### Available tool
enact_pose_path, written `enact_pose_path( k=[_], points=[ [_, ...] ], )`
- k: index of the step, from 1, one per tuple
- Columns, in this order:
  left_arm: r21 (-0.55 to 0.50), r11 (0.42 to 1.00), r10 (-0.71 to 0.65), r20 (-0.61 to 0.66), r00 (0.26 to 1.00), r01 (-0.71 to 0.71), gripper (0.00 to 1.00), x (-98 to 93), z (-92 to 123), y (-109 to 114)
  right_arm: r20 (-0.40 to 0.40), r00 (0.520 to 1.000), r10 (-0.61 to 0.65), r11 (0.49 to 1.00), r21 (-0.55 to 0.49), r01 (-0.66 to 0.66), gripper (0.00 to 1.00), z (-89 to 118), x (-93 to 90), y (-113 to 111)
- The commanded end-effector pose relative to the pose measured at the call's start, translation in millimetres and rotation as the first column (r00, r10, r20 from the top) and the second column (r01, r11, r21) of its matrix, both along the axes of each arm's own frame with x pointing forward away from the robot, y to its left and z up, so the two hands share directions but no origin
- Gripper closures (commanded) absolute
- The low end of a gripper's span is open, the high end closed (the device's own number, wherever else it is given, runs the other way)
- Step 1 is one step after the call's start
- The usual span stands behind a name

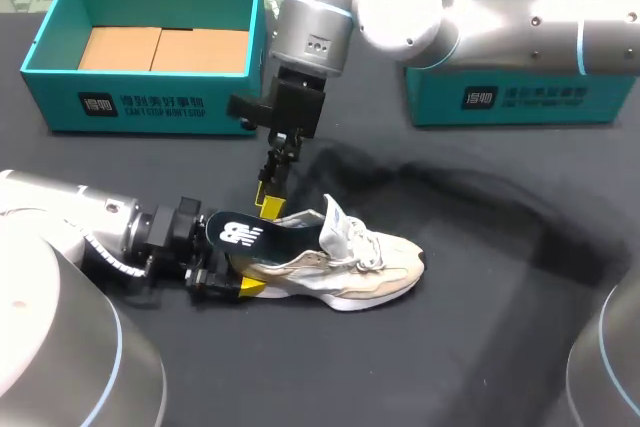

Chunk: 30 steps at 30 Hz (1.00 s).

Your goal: Take the shoe out of the shoebox, open the shoe tongue, remove and reinsert the insole, then place the shoe into the shoebox

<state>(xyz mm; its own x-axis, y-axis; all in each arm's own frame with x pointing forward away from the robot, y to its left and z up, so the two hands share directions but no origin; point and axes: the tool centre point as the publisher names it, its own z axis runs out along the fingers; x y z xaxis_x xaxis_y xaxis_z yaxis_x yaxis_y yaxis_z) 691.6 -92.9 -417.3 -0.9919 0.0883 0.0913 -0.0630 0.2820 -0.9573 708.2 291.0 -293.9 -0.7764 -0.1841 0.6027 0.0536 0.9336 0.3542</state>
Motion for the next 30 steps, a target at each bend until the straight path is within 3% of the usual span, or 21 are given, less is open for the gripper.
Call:
enact_pose_path(
  k=[1,9,30],
  points=[
    [0.001,1.000,0.001,0.000,1.000,-0.001,1.00,0.4,-1,0,-0.062,0.998,0.015,1.000,0.006,-0.015,0.25,-9,4.0,3],
    [0.001,1.000,0.001,0.000,1.000,-0.001,1.00,0.4,-1,0,-0.125,0.992,0.027,0.999,0.027,-0.024,0.25,-22,5.2,0],
    [0.001,1.000,0.001,0.000,1.000,-0.001,1.00,0.4,-1,0,-0.221,0.975,0.019,0.998,0.063,-0.005,0.47,-37,-17.3,-7]
  ],
)
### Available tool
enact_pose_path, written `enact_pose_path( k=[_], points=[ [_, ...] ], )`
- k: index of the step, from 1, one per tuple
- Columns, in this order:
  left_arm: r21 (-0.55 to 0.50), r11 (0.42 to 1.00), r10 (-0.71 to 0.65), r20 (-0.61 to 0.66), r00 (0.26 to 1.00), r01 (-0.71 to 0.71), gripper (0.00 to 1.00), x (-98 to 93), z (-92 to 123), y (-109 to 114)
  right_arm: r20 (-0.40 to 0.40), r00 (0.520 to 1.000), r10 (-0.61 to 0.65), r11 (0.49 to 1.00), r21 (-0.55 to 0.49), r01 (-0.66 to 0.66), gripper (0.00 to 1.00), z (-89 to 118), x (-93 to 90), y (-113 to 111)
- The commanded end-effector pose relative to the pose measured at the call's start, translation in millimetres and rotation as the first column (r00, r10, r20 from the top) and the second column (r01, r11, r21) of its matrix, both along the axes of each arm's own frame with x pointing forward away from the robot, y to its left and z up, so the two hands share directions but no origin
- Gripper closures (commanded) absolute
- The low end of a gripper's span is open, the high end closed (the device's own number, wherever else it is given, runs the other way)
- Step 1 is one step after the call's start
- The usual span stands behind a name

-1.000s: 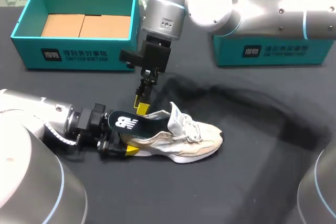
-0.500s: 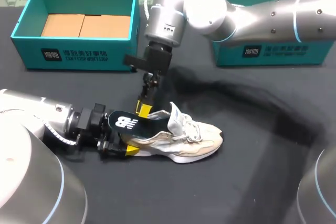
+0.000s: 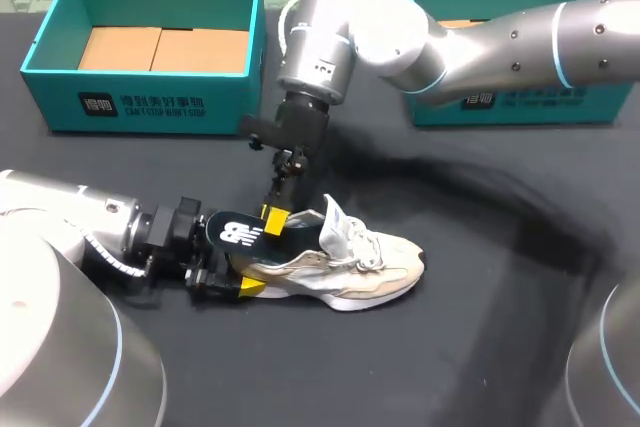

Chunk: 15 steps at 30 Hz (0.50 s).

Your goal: Take the shoe out of the shoebox, open the shoe tongue, remove and reinsert the insole, then place the shoe into the shoebox

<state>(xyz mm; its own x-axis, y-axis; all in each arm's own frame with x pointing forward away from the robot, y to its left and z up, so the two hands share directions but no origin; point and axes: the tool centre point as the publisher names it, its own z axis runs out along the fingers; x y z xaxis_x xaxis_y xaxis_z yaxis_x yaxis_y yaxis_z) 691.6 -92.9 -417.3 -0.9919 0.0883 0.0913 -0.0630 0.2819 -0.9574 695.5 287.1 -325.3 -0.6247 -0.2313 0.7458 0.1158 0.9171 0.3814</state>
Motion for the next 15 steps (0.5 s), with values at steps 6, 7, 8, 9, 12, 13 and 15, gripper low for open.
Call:
enact_pose_path(
  k=[6,7,8,9,12,13,15],
  points=[
    [0.001,1.000,0.001,0.000,1.000,-0.001,1.00,0.4,-0.8,-0.4,-0.021,1.000,-0.006,0.999,0.033,0.006,0.51,-8.9,-4.8,-4.6],
    [0.001,1.000,0.001,0.000,1.000,-0.001,1.00,0.4,-0.8,-0.4,-0.021,1.000,-0.005,0.999,0.034,0.006,0.52,-9.0,-4.7,-4.6],
    [0.001,1.000,0.001,0.000,1.000,-0.001,1.00,0.4,-0.8,-0.4,-0.024,1.000,-0.004,0.999,0.036,0.005,0.52,-9.1,-4.7,-4.6],
    [0.001,1.000,0.001,0.000,1.000,-0.001,1.00,0.4,-0.8,-0.4,-0.026,1.000,-0.002,0.999,0.038,0.003,0.52,-9.2,-4.7,-4.5],
    [0.001,1.000,0.001,0.000,1.000,-0.001,1.00,0.4,-0.8,-0.4,-0.032,0.999,0.006,0.999,0.047,-0.005,0.53,-9.1,-5.4,-3.6],
    [0.001,1.000,0.001,0.000,1.000,-0.001,1.00,0.4,-0.8,-0.4,-0.032,0.999,0.007,0.999,0.047,-0.006,0.53,-9.0,-5.7,-3.5],
    [0.001,1.000,0.001,0.000,1.000,-0.001,1.00,0.4,-0.8,-0.4,-0.038,0.999,0.012,0.999,0.048,-0.010,0.55,-8.1,-7.2,-3.1]
  ],
)
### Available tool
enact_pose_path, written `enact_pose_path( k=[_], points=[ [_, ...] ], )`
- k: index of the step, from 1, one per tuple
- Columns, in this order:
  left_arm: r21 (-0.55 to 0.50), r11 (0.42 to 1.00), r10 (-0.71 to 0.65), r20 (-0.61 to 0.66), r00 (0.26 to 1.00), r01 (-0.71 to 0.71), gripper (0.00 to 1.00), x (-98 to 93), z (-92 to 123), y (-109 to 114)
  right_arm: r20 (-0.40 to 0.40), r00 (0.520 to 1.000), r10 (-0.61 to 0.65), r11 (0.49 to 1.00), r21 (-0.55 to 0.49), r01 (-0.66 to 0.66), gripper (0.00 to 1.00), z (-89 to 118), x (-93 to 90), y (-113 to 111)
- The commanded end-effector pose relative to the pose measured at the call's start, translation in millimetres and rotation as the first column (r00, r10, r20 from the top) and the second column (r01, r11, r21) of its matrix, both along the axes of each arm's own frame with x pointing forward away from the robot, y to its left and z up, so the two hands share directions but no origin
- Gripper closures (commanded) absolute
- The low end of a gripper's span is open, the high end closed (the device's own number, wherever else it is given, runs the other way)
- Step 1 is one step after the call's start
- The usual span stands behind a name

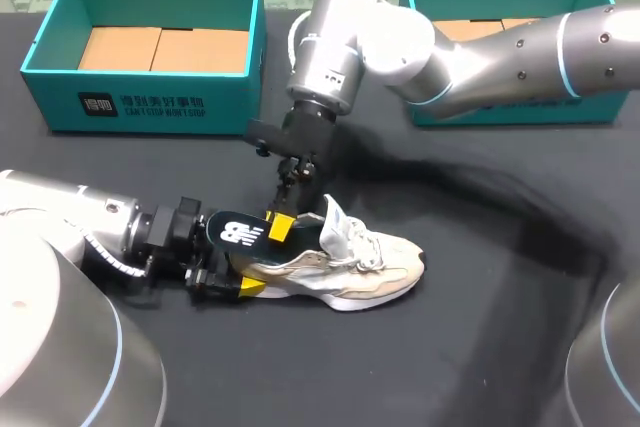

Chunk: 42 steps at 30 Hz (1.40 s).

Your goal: Take the shoe out of the shoebox, open the shoe tongue, remove and reinsert the insole, then place the shoe into the shoebox

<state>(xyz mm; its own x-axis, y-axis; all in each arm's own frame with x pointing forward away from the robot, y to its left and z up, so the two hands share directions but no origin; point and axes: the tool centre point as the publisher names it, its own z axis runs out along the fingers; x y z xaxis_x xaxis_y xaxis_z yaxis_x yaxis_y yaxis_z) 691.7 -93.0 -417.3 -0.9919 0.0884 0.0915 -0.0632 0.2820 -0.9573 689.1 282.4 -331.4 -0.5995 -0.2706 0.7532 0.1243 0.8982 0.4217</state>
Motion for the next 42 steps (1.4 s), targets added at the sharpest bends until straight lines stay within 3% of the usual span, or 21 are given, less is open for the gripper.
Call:
enact_pose_path(
  k=[1,13,23,26,28,29,42],
  points=[
    [0.001,1.000,0.001,0.000,1.000,-0.001,1.00,0.4,-1,0,-0.007,1.000,0.008,1.000,0.002,-0.008,0.55,-1,-1.5,2],
    [0.001,1.000,0.001,0.000,1.000,-0.001,1.00,0.4,-1,0,-0.019,0.999,0.039,0.999,0.032,-0.038,0.63,0,-10.2,13],
    [0.001,1.000,0.001,0.000,1.000,-0.001,1.00,0.4,-1,0,-0.024,0.999,0.038,0.999,0.032,-0.037,0.75,0,-11.5,11],
    [0.001,1.000,0.001,0.000,1.000,-0.001,1.00,0.4,-1,0,-0.024,0.999,0.035,0.999,0.031,-0.034,0.82,1,-11.2,10],
    [0.001,1.000,0.001,0.000,1.000,-0.001,1.00,0.4,-1,0,-0.024,0.999,0.033,0.999,0.031,-0.032,0.99,1,-10.7,10],
    [0.001,1.000,0.001,0.000,1.000,-0.001,1.00,0.4,-1,0,-0.020,0.999,0.033,0.999,0.030,-0.032,1.00,2,-10.2,10],
    [0.001,1.000,0.001,0.000,1.000,-0.001,1.00,0.4,-1,0,0.165,0.986,0.010,0.992,0.125,-0.031,1.00,47,-0.7,29]
  ],
)
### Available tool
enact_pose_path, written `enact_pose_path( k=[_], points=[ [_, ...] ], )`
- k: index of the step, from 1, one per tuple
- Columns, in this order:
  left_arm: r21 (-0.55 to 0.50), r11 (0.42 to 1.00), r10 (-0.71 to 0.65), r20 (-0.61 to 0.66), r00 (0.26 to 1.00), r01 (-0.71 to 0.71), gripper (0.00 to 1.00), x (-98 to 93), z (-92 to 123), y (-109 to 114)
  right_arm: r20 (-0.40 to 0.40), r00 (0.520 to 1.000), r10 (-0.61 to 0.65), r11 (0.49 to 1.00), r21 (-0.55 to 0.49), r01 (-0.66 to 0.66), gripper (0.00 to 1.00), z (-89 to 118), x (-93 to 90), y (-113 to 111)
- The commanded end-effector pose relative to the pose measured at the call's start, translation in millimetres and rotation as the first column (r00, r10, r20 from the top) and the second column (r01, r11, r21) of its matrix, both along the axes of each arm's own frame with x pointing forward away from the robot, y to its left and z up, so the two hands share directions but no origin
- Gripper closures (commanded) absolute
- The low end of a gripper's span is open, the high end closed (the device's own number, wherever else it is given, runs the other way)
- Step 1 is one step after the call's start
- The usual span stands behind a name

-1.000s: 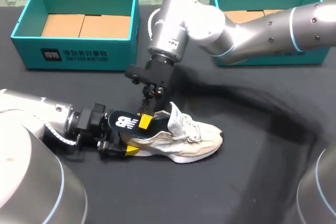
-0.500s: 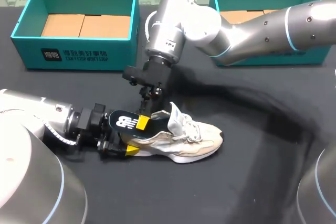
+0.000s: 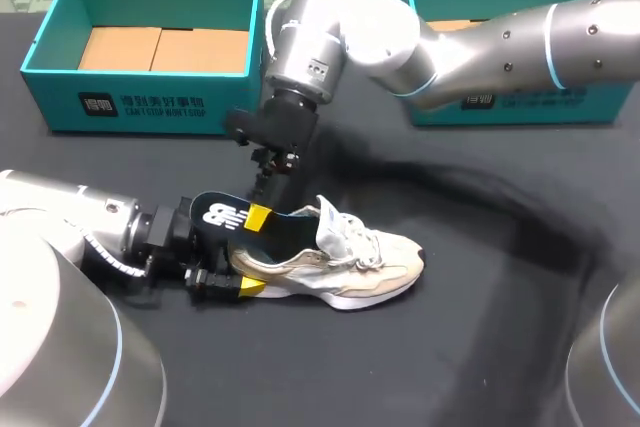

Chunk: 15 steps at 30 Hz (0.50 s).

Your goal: Take the shoe out of the shoebox, open the shoe tongue, remove and reinsert the insole, then place the shoe into the shoebox

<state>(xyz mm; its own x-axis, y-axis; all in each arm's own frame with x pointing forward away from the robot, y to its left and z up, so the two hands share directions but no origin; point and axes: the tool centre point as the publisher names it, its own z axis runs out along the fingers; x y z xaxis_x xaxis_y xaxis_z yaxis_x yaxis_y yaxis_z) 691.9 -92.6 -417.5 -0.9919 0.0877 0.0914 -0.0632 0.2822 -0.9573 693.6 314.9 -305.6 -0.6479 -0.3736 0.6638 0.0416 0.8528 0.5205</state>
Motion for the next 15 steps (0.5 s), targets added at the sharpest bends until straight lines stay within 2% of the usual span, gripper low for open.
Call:
enact_pose_path(
  k=[1,3,15],
  points=[
    [0.001,1.000,0.000,0.000,1.000,0.000,1.00,0.1,-1,-1,0.087,0.996,-0.034,0.998,0.054,0.030,1.00,26,-4.7,-3],
    [0.001,1.000,0.000,0.000,1.000,0.000,1.00,0.1,-1,-1,0.118,0.992,-0.037,0.995,0.092,0.026,1.00,37,-5.4,1],
    [0.001,1.000,0.000,0.000,1.000,0.000,1.00,0.1,-1,-1,0.118,0.992,-0.037,0.995,0.092,0.026,1.00,37,-5.4,1]
  ],
)
